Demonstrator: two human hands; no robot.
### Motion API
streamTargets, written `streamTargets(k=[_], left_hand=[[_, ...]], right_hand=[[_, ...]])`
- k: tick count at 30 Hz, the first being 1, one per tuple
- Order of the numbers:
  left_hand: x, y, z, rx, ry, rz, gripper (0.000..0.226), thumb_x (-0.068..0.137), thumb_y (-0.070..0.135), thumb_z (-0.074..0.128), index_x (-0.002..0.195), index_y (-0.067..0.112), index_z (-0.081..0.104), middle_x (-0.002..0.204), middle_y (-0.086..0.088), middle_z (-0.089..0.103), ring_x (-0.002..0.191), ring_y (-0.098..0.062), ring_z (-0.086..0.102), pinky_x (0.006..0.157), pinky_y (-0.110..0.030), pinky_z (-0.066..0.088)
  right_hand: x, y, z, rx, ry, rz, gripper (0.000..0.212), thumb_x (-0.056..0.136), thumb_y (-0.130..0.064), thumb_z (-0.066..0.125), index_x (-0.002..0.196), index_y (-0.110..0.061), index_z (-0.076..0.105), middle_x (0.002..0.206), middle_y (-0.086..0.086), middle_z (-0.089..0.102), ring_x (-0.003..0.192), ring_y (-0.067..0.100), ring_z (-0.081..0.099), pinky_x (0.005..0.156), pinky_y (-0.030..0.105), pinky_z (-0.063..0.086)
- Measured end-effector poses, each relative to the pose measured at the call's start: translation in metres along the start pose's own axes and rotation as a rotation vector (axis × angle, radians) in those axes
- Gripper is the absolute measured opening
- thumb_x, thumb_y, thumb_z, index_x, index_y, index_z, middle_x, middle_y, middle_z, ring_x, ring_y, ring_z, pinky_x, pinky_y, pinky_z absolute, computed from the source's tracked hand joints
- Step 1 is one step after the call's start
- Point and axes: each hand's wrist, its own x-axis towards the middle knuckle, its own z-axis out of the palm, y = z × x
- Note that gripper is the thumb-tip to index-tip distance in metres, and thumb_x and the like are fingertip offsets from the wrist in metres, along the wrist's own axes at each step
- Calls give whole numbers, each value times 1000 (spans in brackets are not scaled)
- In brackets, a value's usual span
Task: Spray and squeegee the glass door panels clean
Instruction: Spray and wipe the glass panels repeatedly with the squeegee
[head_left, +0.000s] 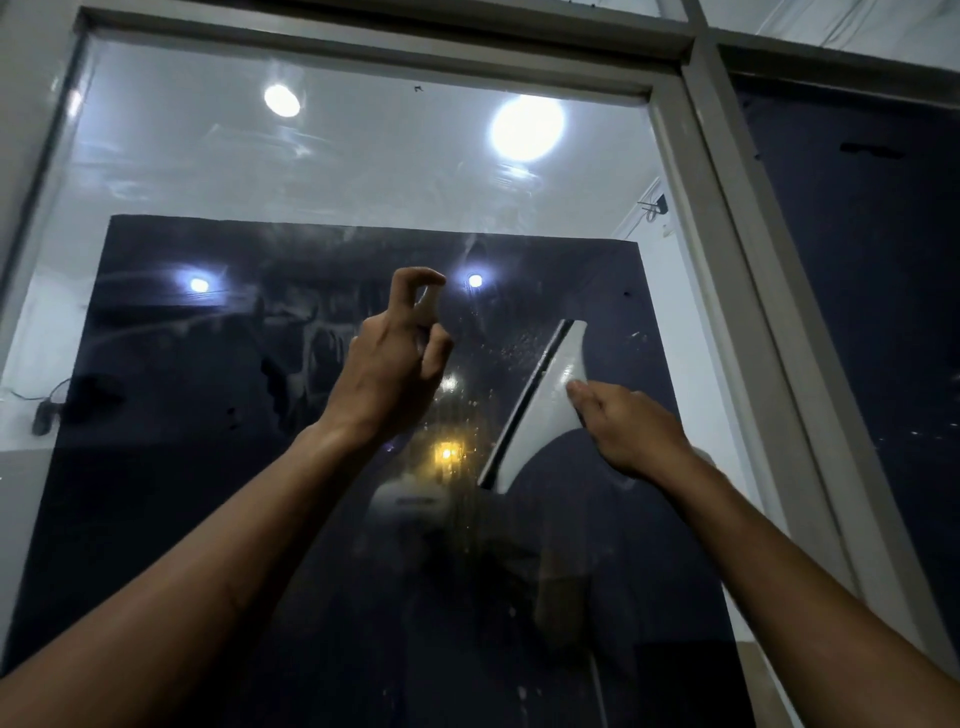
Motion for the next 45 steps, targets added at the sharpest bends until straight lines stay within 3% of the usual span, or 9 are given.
streamTargets(k=[6,10,16,22,28,32,37,42,45], left_hand=[[-6,1,3,-73,73,-61,39,98,12,49,135,20,38,71,-14,59,52,-16,51,48,-13,37],[-16,3,1,-104,85,-69,38,99,13,48,135,21,39,70,-12,59,53,-17,52,49,-19,40],[-29,0,-12,-85,90,-76,37,99,13,50,135,17,41,75,-17,61,58,-21,56,50,-15,40],[-38,4,-11,-93,134,-129,35,98,14,52,132,19,45,75,-13,63,59,-20,60,54,-26,44],[-51,1,-16,-120,99,-175,34,99,15,52,132,21,44,75,-3,65,61,-17,63,58,-33,50],[-58,-2,-24,-105,57,-181,36,98,14,52,131,23,44,76,3,64,59,-13,64,56,-34,53],[-63,-2,-26,-82,57,-201,34,97,15,54,128,26,45,75,4,64,56,-15,62,58,-42,55],[-63,-2,-27,-66,68,-209,33,98,16,52,127,28,44,72,-7,64,56,-24,64,55,-50,54],[-65,-4,-26,-73,71,-222,33,98,15,52,127,29,44,72,-8,64,52,-22,62,53,-50,53]], right_hand=[[0,-43,23,-109,-58,-165,49,102,-58,17,85,-25,49,103,9,65,100,36,59,78,43,43],[-8,25,9,-169,-30,-10,32,103,-36,32,134,-41,37,138,4,56,113,38,58,83,41,47],[-11,17,3,-132,46,31,31,105,-41,28,130,-41,45,128,8,62,107,38,60,76,39,41],[-19,-59,28,-175,-127,-209,58,102,-61,17,69,-24,48,92,9,67,91,33,61,92,48,42],[-22,49,-9,-401,-147,-7,54,95,-58,16,138,-40,44,140,5,55,116,37,56,84,39,42],[-18,65,-18,-317,-31,73,61,96,-69,10,103,-32,59,113,8,68,93,34,59,72,37,41],[-11,-34,9,-286,-62,-144,42,104,-52,20,128,-37,51,133,8,59,116,35,57,82,40,41],[-12,-115,38,-239,-129,-323,57,102,-62,19,81,-24,56,96,7,67,98,30,63,73,39,36],[-12,-90,33,-255,-147,-307,60,100,-64,19,92,-26,64,107,9,68,103,32,62,77,40,37]])
